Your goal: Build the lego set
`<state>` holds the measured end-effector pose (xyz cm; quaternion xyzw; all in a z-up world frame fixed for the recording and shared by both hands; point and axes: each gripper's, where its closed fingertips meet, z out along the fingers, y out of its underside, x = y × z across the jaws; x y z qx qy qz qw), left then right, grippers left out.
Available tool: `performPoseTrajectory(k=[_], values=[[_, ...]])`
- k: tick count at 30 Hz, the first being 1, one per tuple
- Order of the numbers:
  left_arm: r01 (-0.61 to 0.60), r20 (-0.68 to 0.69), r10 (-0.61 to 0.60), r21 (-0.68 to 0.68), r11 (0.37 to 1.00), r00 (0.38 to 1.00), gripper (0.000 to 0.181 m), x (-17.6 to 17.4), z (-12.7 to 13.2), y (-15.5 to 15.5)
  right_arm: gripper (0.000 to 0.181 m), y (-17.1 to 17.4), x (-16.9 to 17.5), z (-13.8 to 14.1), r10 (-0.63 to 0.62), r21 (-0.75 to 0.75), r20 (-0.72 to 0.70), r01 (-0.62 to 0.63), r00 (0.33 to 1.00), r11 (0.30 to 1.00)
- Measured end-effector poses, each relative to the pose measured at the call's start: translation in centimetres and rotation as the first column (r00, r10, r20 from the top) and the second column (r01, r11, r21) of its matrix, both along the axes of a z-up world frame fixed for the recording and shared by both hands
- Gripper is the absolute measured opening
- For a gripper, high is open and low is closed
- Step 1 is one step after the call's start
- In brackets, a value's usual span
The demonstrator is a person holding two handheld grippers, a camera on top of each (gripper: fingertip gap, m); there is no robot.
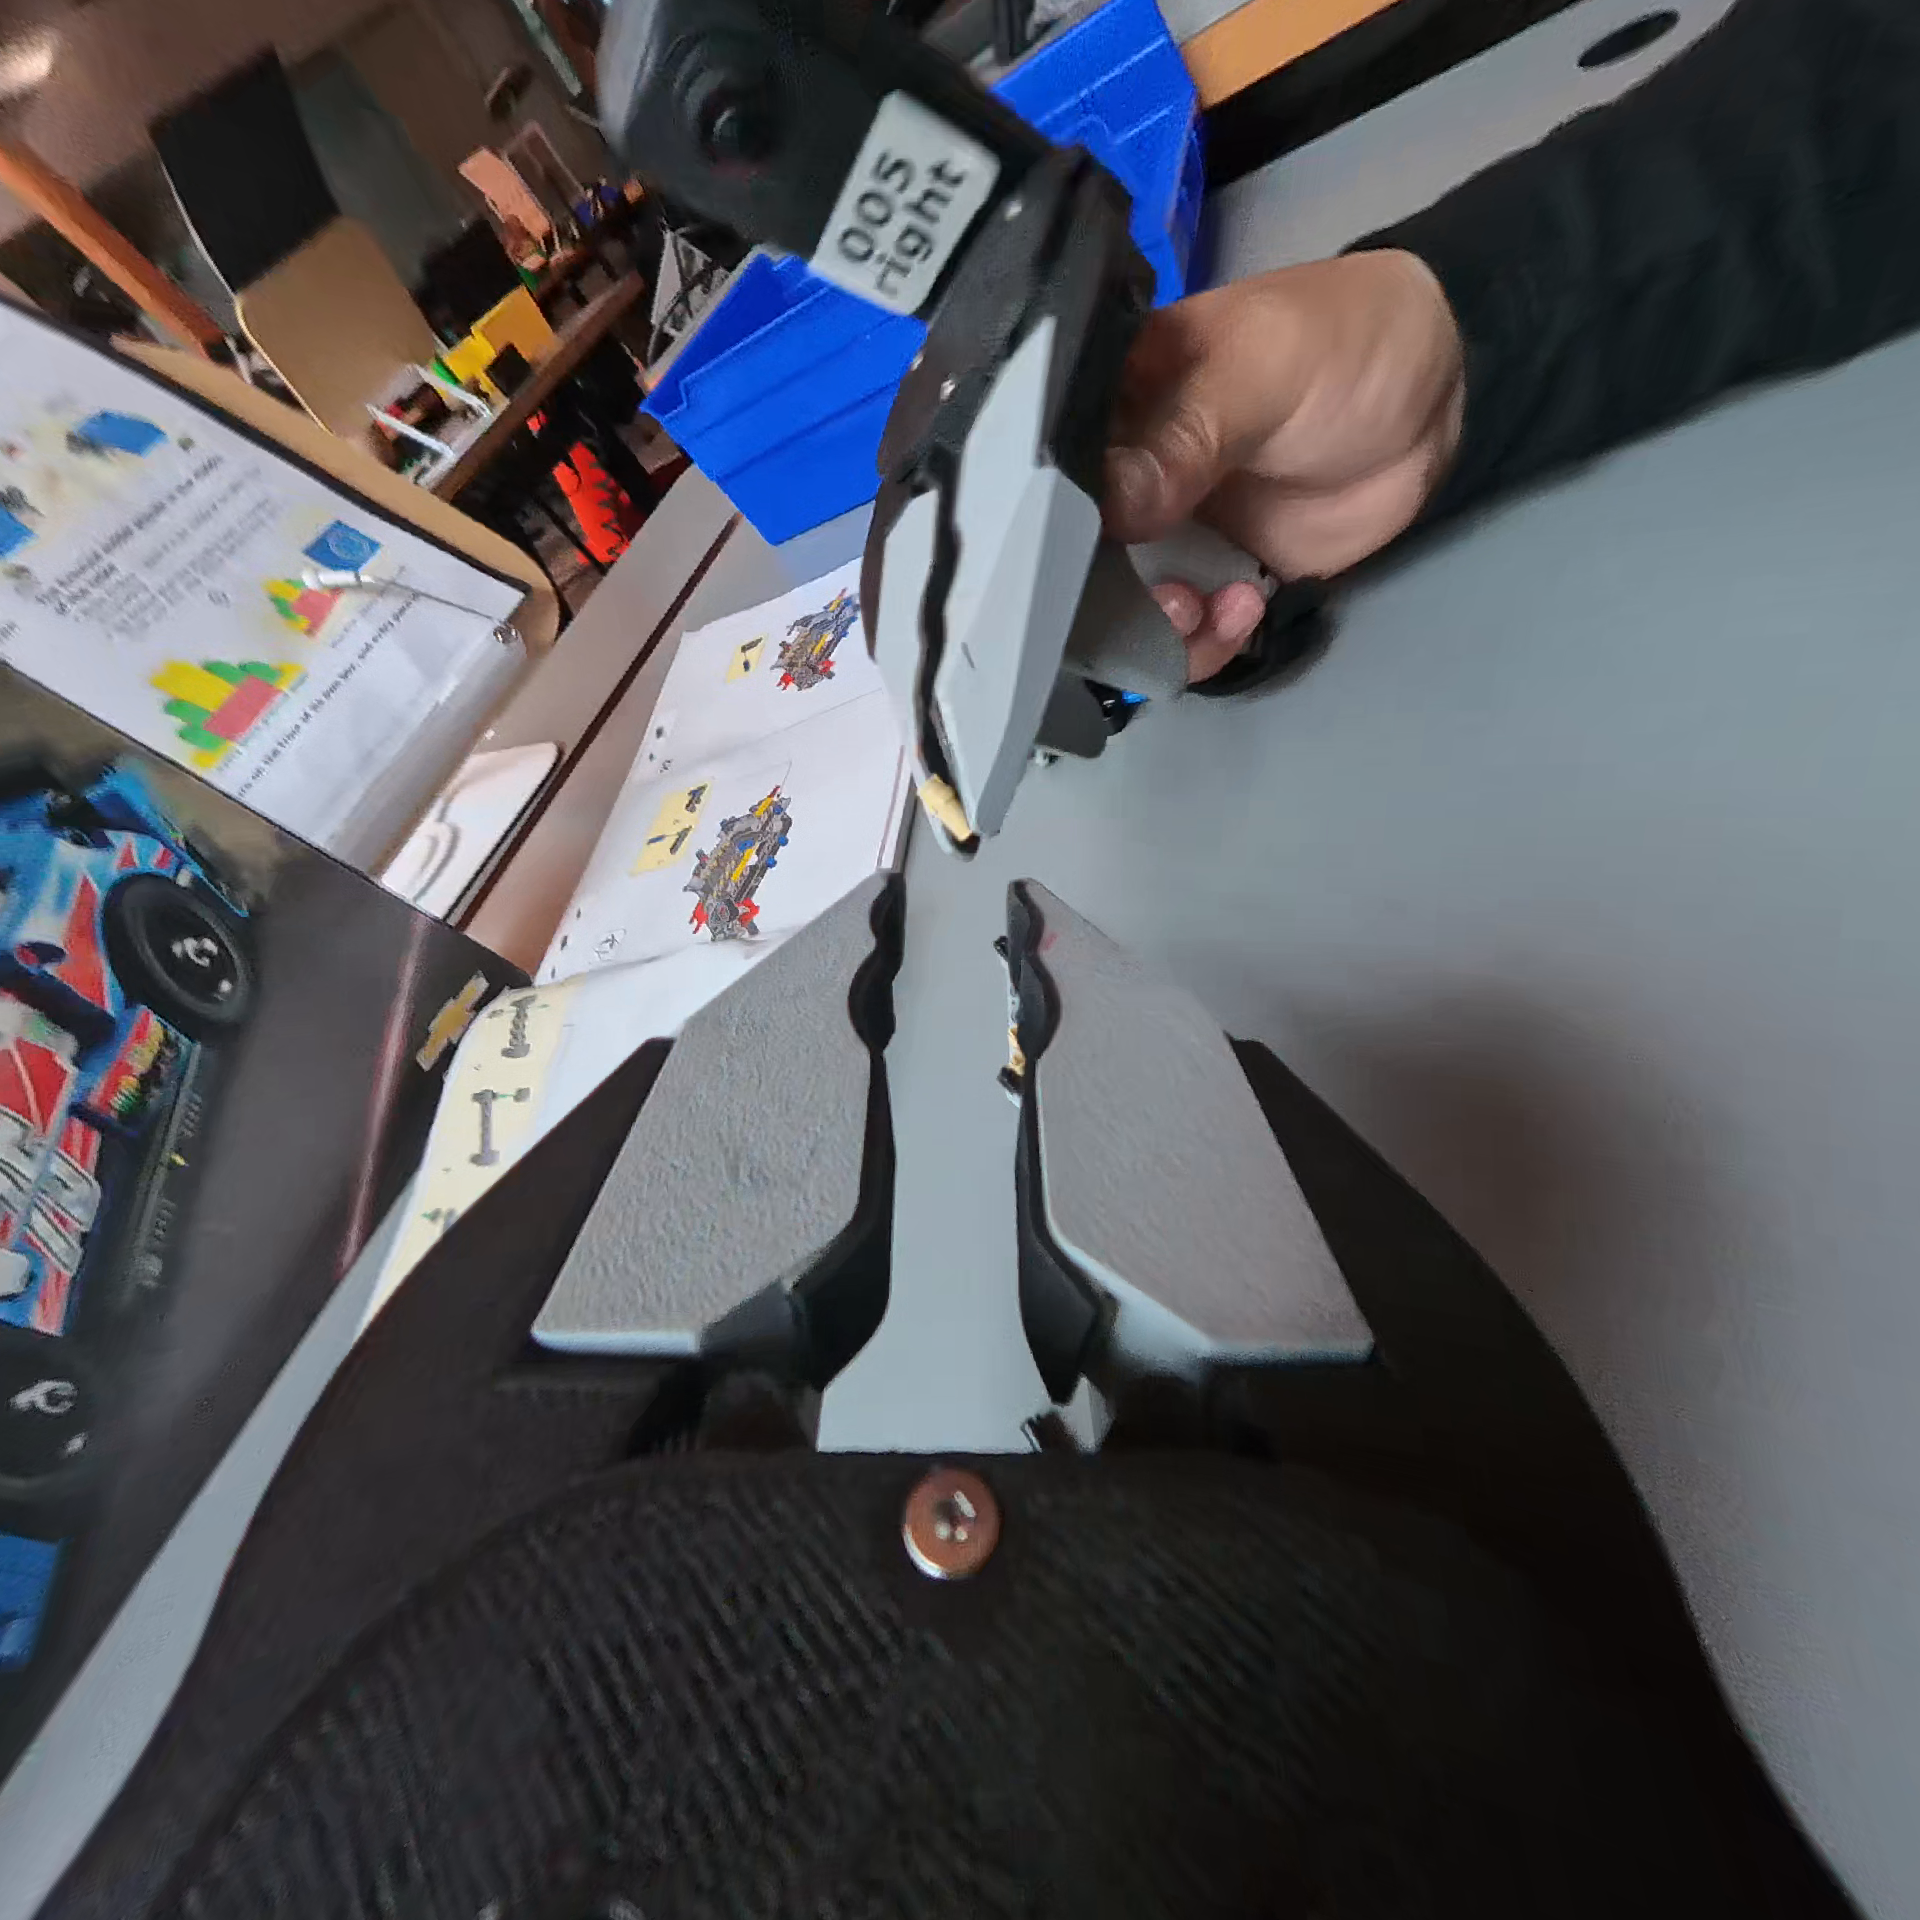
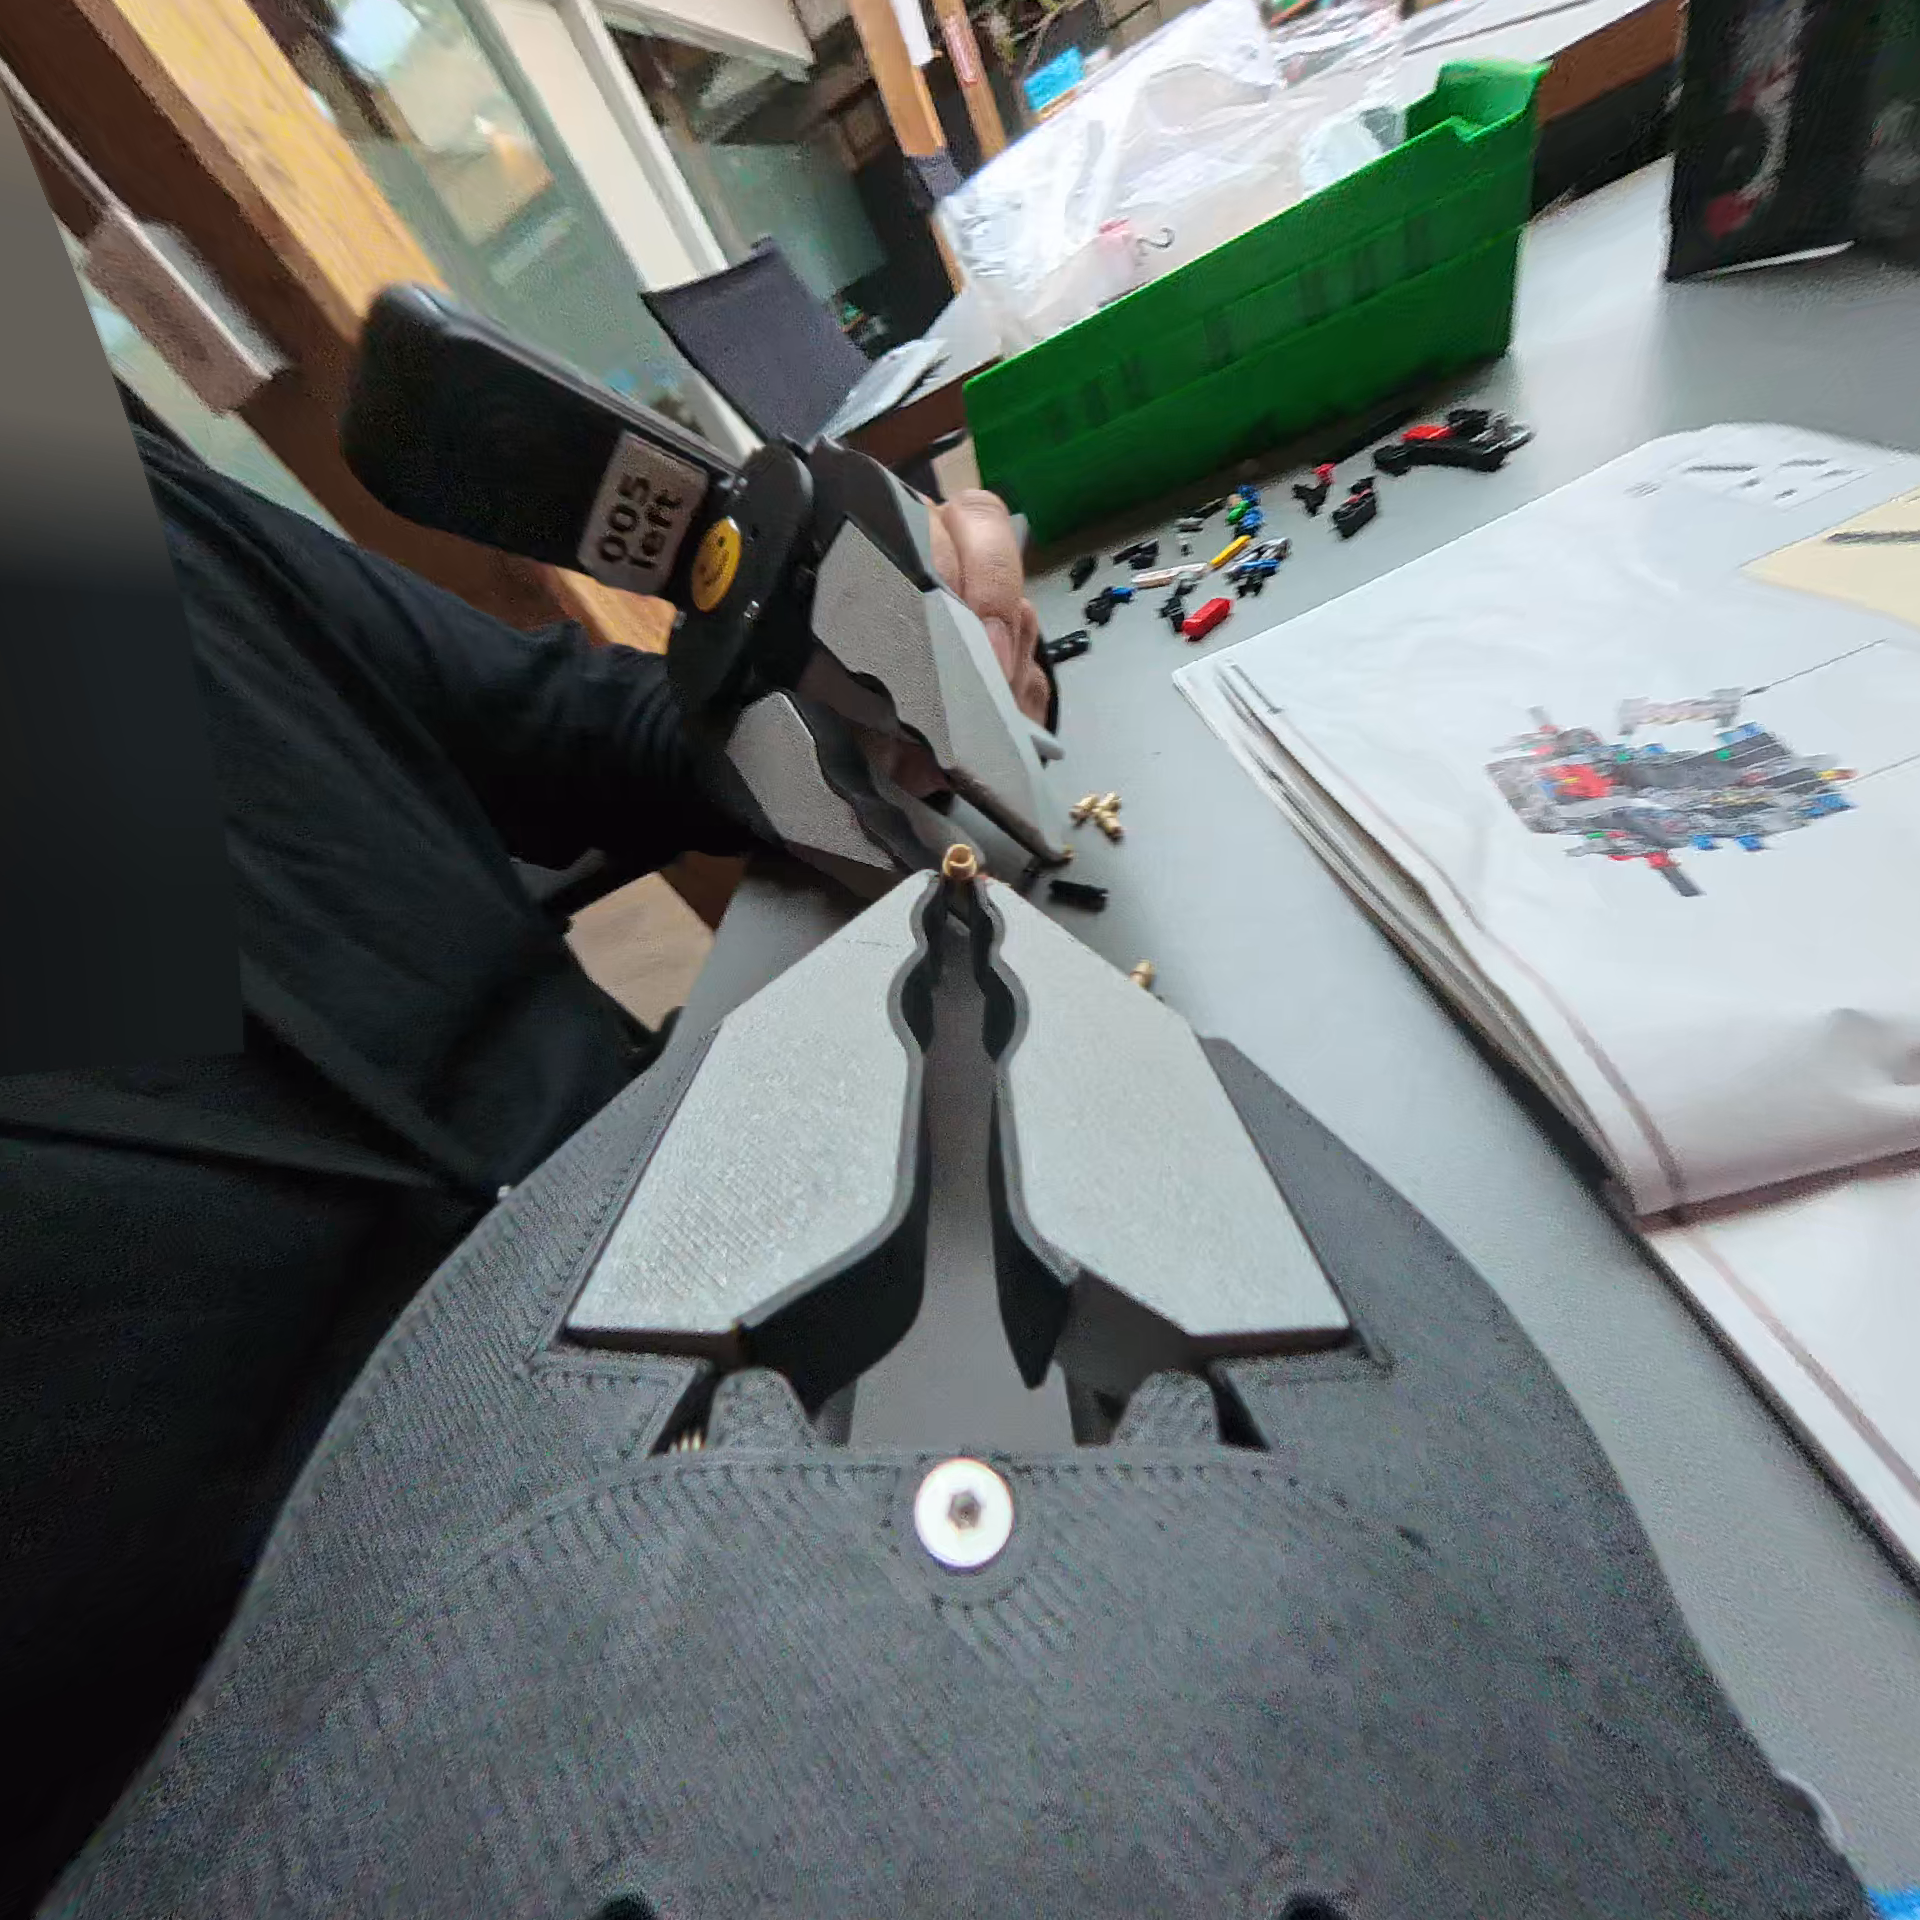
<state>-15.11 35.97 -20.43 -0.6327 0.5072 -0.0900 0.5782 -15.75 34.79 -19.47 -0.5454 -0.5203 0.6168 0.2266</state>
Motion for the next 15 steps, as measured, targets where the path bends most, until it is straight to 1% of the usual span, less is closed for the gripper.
performPoseTrajectory(k=[1,3,5,8,10,15], values=[[-0.002,-0.022,0.002,0.019,1.000,1.000,0.016,0.0,-0.2,0.0,0.000,-0.2,0.2,0.2,0.028,-0.034,0.001,-0.028,1.000,0.999],[0.013,-0.049,-0.011,0.035,0.999,0.999,0.017,0.2,-0.4,-0.3,0.000,-0.1,0.6,0.3,0.036,-0.072,0.016,-0.035,0.999,0.997],[0.035,-0.034,-0.033,0.057,0.998,0.999,0.017,0.4,0.1,-0.7,0.001,-0.5,0.8,0.2,0.064,-0.085,0.049,-0.059,0.997,0.995],[0.063,-0.022,-0.061,0.112,0.992,0.998,0.016,0.8,1.1,-1.5,0.001,-1.0,0.9,-0.5,0.074,-0.026,0.116,-0.071,0.990,0.997],[0.091,-0.042,-0.086,0.131,0.987,0.995,0.015,1.4,1.0,-2.0,0.001,-1.6,0.9,-0.8,0.094,-0.024,0.149,-0.091,0.984,0.996],[0.107,-0.109,-0.088,0.179,0.978,0.990,0.014,1.9,0.4,-2.4,0.001,-2.4,1.0,-1.0,0.142,-0.069,0.166,-0.132,0.976,0.989]])
